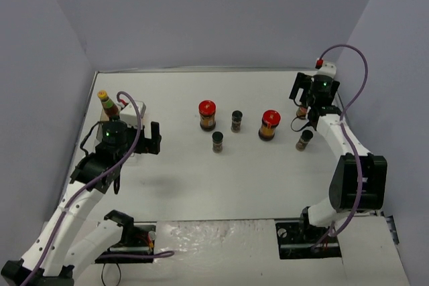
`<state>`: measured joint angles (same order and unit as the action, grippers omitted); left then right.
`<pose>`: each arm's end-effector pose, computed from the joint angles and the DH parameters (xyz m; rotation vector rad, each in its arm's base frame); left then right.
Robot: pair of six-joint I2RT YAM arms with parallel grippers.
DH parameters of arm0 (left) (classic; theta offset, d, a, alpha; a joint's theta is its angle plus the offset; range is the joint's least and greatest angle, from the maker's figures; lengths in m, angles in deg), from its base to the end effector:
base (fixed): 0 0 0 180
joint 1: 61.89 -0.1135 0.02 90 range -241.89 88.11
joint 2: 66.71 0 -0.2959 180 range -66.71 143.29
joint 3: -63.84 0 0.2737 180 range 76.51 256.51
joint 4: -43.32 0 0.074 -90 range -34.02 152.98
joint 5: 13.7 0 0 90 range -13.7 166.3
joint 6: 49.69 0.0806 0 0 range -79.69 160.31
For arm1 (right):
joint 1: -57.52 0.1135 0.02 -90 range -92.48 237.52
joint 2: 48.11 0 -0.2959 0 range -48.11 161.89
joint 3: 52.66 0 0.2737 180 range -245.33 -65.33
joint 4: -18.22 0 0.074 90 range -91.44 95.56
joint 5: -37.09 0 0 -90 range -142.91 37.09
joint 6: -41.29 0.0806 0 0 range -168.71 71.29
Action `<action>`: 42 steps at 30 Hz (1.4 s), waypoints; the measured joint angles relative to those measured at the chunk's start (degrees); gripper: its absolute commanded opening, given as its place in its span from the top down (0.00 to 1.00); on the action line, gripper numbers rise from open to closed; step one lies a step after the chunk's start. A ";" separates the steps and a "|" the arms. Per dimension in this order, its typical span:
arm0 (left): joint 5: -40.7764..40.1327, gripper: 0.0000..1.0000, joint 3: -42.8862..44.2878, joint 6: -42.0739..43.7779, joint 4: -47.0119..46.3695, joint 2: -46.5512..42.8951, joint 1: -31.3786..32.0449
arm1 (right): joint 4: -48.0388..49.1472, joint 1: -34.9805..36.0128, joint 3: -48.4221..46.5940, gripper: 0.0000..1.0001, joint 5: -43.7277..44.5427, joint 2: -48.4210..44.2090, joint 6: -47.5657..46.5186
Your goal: Organize the condiment bottles
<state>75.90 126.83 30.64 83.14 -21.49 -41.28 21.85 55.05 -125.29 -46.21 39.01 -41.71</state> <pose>0.2019 -0.0753 0.3490 0.1833 1.9626 -0.3403 0.4206 -0.0276 0.3115 0.2298 1.7442 -0.0454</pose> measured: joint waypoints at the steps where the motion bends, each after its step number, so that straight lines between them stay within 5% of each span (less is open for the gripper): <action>1: -0.27 0.03 0.00 0.06 0.00 0.15 0.25 | 1.49 -0.60 0.47 0.09 -0.57 0.44 -0.26; 10: -2.16 0.03 0.00 0.47 0.00 1.18 1.52 | 11.24 -5.41 5.95 0.16 -6.81 3.53 -2.74; 20: -2.66 0.03 0.00 0.54 0.00 2.94 1.52 | 17.46 -7.08 6.12 0.35 -13.45 8.51 -4.23; 32: -2.65 0.03 0.00 0.54 0.00 4.02 1.52 | 18.93 -8.05 6.11 0.99 -15.55 10.26 -5.71; 42: -2.66 0.03 0.00 0.54 -0.03 4.52 1.52 | 10.97 -7.16 5.66 1.00 -18.28 4.55 -7.65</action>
<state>73.25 126.83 31.18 83.11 -16.97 -39.76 32.82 47.89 -119.64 -64.49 43.57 -49.36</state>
